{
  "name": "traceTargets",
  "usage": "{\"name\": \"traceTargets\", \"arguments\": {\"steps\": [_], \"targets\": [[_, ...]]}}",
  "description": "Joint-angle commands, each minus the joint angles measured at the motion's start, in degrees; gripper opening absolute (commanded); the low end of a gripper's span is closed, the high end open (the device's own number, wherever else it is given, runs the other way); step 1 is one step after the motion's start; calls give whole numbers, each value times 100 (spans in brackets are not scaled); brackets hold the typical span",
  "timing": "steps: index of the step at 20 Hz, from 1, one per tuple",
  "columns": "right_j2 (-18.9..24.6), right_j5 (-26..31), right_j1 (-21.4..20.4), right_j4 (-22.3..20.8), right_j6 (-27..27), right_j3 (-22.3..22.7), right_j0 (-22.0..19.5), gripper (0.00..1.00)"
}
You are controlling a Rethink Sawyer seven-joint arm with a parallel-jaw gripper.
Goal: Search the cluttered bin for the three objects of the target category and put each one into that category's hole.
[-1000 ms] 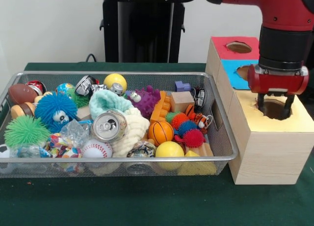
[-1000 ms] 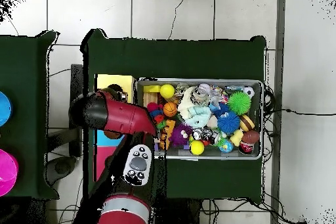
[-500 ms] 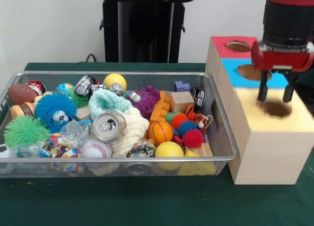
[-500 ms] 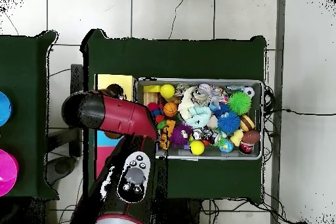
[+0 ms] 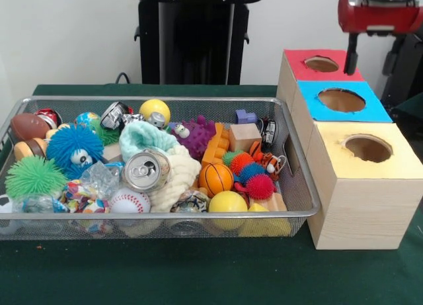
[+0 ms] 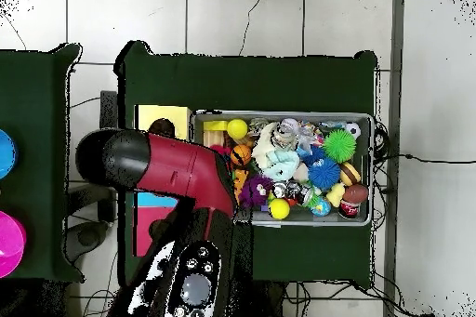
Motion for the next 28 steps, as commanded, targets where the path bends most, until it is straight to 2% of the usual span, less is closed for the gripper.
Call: {"name": "traceTargets", "arguments": {"steps": [1,13,28], "targets": [[-4,370,-147,-458,864,232,-211,100],[67,-245,-112,-1336,165,341,-735,100],[395,-672,-300,-2274,-163,448,-1397,100]]}}
